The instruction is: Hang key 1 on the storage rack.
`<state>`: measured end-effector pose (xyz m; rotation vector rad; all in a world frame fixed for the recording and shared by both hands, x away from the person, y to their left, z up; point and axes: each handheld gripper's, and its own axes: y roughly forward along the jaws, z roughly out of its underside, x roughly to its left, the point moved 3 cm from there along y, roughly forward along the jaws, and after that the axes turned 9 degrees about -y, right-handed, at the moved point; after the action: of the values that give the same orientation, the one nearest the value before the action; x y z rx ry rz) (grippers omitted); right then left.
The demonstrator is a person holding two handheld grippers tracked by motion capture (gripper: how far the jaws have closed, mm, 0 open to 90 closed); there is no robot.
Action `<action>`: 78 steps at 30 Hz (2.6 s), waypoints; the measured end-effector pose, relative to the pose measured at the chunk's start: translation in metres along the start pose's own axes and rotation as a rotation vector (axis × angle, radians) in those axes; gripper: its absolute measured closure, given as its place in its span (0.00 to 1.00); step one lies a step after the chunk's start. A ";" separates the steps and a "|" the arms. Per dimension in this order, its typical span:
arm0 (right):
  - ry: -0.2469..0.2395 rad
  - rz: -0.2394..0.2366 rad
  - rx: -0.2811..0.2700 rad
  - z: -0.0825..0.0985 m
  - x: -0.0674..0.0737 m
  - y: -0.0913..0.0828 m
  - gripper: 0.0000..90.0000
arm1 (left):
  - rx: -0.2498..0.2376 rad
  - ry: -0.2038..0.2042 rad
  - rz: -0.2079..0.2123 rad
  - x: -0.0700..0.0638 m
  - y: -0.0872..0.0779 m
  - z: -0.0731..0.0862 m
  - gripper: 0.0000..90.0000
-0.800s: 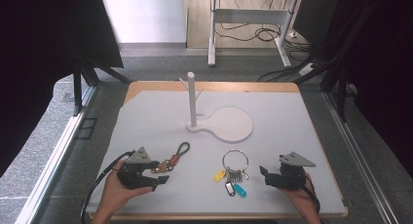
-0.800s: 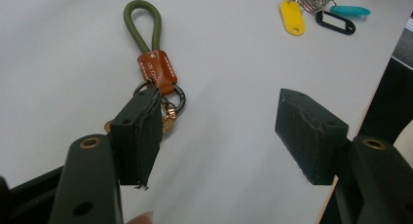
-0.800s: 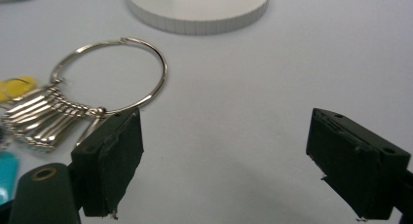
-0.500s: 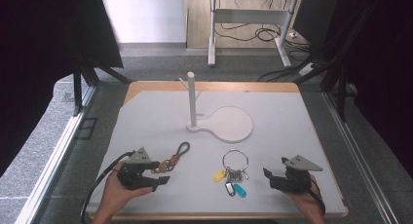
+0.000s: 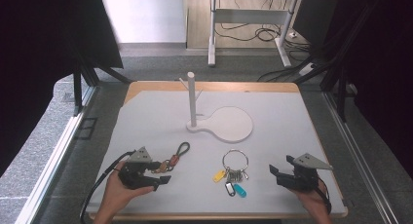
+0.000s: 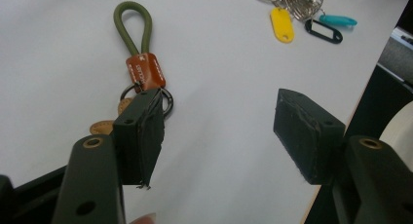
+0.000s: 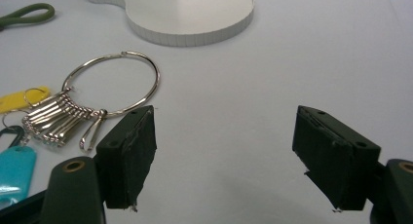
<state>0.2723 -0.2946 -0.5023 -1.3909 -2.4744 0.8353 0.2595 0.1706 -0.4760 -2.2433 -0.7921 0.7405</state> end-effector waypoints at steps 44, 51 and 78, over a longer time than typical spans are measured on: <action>-0.013 -0.004 0.073 0.011 0.007 0.013 0.31 | 0.206 0.042 -0.036 0.013 0.014 -0.074 0.40; -0.007 0.002 0.076 0.013 0.005 0.012 0.31 | 0.279 0.037 -0.067 0.014 0.032 -0.076 0.42; -0.015 0.007 0.106 0.017 0.007 0.016 0.31 | 0.433 -0.032 -0.137 0.030 0.079 -0.068 0.48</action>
<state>0.2729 -0.2884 -0.5259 -1.3628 -2.3996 0.9671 0.3516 0.1179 -0.4976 -1.7773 -0.7128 0.7974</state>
